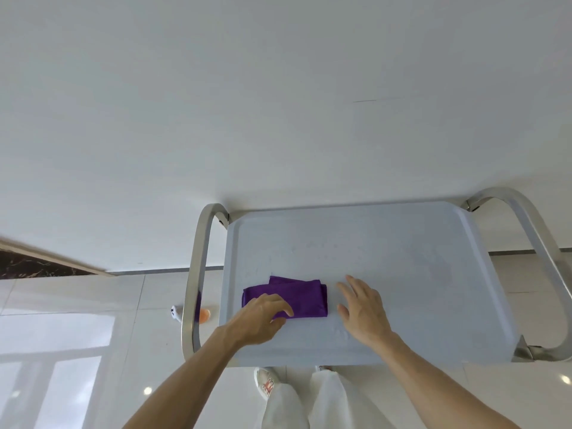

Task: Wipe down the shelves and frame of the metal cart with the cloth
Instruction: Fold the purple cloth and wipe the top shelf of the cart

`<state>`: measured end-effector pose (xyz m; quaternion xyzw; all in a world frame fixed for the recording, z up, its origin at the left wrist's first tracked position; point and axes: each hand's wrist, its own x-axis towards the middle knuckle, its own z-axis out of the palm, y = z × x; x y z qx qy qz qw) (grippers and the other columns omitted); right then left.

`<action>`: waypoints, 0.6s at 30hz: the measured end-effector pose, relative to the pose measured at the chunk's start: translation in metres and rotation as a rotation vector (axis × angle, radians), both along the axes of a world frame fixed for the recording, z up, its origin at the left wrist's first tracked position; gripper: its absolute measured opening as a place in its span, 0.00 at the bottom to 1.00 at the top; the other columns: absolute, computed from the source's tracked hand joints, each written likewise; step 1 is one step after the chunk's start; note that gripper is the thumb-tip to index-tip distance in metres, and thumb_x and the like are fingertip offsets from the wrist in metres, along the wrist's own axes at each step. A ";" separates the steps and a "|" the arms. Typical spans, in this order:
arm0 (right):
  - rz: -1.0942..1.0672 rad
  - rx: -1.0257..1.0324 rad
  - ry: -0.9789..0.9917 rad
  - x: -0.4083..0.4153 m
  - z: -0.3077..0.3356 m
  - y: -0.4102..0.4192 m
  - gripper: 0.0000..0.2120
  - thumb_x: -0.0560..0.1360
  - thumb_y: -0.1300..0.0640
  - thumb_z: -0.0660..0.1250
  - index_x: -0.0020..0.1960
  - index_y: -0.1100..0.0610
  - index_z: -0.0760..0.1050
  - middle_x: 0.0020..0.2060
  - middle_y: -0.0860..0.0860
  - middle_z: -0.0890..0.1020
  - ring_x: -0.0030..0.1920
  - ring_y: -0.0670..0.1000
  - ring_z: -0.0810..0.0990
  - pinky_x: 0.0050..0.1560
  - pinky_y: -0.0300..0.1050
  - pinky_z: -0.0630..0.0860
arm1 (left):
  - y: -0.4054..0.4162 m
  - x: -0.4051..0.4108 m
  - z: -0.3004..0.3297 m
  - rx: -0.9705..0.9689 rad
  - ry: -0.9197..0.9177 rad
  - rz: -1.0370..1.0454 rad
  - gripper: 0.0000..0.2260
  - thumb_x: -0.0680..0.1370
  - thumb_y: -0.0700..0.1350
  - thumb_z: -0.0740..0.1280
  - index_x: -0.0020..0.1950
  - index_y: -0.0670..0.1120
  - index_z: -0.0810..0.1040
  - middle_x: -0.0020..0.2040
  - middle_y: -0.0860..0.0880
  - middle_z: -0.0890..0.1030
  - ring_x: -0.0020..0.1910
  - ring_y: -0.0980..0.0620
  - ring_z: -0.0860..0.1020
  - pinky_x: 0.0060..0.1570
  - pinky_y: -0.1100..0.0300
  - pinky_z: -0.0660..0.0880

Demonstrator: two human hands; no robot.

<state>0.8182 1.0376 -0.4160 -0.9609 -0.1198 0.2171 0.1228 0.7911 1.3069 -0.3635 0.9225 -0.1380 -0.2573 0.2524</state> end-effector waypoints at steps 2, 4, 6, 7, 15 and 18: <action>0.000 -0.018 -0.004 -0.007 -0.009 0.001 0.26 0.83 0.48 0.56 0.79 0.52 0.59 0.80 0.52 0.56 0.79 0.54 0.56 0.77 0.56 0.56 | -0.004 0.002 -0.002 0.015 -0.012 -0.003 0.11 0.81 0.46 0.64 0.63 0.53 0.78 0.64 0.56 0.77 0.64 0.56 0.71 0.66 0.60 0.69; -0.019 -0.003 -0.049 -0.015 -0.015 0.001 0.25 0.82 0.46 0.56 0.77 0.54 0.66 0.78 0.53 0.64 0.77 0.57 0.62 0.74 0.61 0.61 | -0.007 0.005 -0.005 0.045 0.005 -0.036 0.13 0.80 0.47 0.64 0.65 0.55 0.75 0.68 0.57 0.73 0.69 0.56 0.67 0.69 0.55 0.66; -0.023 0.006 -0.104 -0.023 -0.022 0.000 0.26 0.80 0.45 0.52 0.74 0.55 0.71 0.75 0.54 0.69 0.75 0.59 0.68 0.71 0.63 0.66 | -0.010 0.007 -0.008 0.116 0.018 -0.120 0.16 0.81 0.48 0.64 0.68 0.57 0.73 0.73 0.57 0.68 0.73 0.55 0.62 0.72 0.51 0.62; -0.024 0.007 -0.127 -0.026 -0.026 0.000 0.27 0.80 0.45 0.52 0.74 0.55 0.71 0.75 0.54 0.69 0.75 0.59 0.68 0.71 0.64 0.66 | -0.011 0.009 -0.010 0.145 0.003 -0.154 0.17 0.81 0.49 0.63 0.69 0.58 0.71 0.74 0.57 0.65 0.75 0.54 0.60 0.73 0.50 0.61; -0.033 -0.030 -0.316 -0.036 -0.065 0.004 0.26 0.83 0.44 0.52 0.78 0.53 0.64 0.78 0.52 0.63 0.78 0.57 0.60 0.75 0.64 0.58 | -0.035 0.039 -0.054 0.222 -0.215 -0.104 0.21 0.83 0.55 0.54 0.77 0.61 0.58 0.80 0.54 0.55 0.78 0.47 0.52 0.76 0.46 0.50; -0.037 -0.049 -0.383 -0.036 -0.080 0.003 0.27 0.83 0.43 0.52 0.79 0.52 0.61 0.79 0.51 0.62 0.79 0.56 0.58 0.77 0.63 0.55 | -0.038 0.027 -0.088 0.271 -0.277 -0.148 0.23 0.83 0.60 0.48 0.79 0.62 0.51 0.80 0.55 0.52 0.80 0.47 0.48 0.76 0.42 0.46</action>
